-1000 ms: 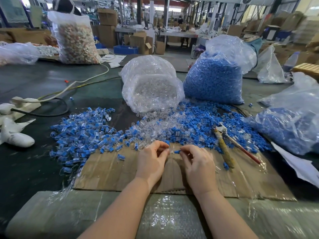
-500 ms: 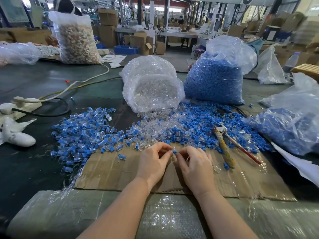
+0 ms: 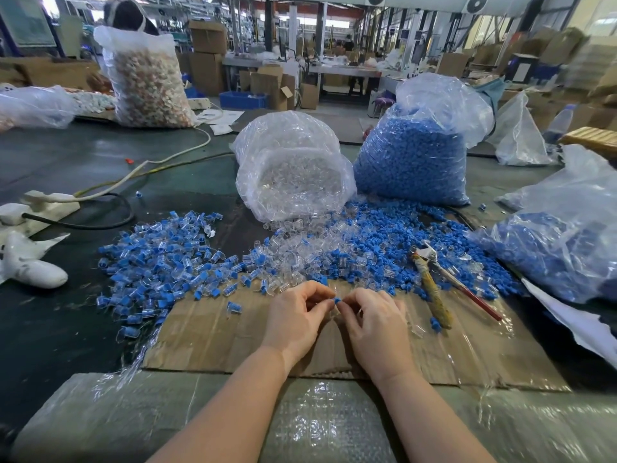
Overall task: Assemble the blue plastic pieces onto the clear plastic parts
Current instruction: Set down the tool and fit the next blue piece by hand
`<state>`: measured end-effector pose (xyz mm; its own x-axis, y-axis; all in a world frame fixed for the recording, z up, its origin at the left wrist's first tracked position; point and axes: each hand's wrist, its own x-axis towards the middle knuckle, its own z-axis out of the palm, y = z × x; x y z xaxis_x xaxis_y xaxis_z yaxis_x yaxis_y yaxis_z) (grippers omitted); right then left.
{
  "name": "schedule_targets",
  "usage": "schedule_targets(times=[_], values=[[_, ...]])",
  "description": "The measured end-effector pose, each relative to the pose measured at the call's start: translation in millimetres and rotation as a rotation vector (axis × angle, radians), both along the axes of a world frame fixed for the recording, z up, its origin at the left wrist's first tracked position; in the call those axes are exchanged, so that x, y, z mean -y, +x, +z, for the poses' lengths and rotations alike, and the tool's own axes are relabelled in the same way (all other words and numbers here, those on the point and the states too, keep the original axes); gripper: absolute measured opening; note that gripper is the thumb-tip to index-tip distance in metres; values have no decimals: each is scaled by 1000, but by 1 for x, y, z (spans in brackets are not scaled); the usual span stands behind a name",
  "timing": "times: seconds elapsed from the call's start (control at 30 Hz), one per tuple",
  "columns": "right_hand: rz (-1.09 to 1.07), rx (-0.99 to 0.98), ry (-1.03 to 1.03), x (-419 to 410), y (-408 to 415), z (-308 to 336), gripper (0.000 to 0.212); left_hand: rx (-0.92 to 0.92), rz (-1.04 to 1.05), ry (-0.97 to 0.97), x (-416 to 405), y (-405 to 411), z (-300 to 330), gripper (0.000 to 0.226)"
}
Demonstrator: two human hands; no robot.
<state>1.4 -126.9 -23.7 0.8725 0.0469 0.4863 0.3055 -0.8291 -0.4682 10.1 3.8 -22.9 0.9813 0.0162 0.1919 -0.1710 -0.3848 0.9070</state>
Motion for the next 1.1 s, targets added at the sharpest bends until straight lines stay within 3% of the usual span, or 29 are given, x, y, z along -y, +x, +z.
schedule_targets(times=[0.23, 0.63, 0.83, 1.1], values=[[12, 44, 7, 0, -2, 2, 10, 6, 17, -28, 1, 1, -1, 21], [70, 10, 22, 0, -3, 4, 6, 1, 12, -17, -1, 0, 2, 14], [124, 3, 19, 1, -4, 6, 22, -14, -5, -42, 0, 0, 2, 13], [122, -14, 20, 1, -3, 7, 21, -10, -4, -34, 0, 0, 3, 16]])
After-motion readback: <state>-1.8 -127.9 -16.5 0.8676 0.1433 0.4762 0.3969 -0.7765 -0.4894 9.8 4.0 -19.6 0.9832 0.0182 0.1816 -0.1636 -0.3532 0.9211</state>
